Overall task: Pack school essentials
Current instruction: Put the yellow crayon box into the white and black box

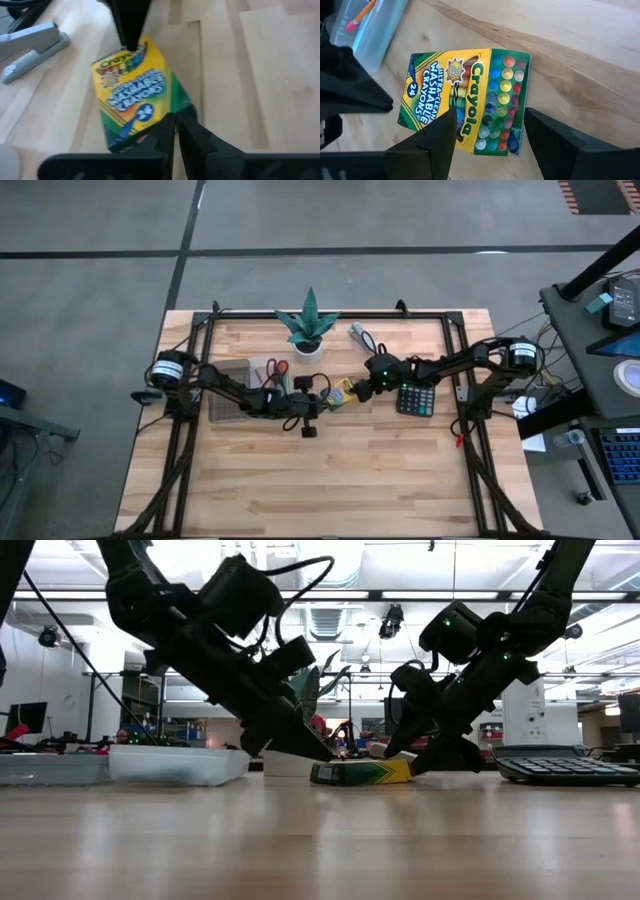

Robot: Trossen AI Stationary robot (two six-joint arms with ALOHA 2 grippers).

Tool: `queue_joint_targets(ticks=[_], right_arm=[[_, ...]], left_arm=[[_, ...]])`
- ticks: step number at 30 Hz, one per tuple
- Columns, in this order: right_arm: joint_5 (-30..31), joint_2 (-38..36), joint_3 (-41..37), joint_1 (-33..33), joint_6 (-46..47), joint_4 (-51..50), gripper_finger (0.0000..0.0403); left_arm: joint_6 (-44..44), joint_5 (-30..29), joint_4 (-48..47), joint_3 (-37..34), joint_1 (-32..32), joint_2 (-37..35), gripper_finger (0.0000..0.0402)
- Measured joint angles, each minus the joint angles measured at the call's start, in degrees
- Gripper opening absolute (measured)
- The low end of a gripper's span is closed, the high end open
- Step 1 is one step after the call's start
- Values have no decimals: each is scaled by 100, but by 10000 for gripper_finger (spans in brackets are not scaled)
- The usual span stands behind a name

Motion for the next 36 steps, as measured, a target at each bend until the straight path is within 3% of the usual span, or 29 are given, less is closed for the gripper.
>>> queue_joint_targets(ticks=[8,36], right_arm=[[4,0,0,2,-39,-9,219],[-129,247,-2,-9,265,548,219]], left_arm=[[-16,9,507,70,191,97,0],[-483,173,442,-26,234,490,0]])
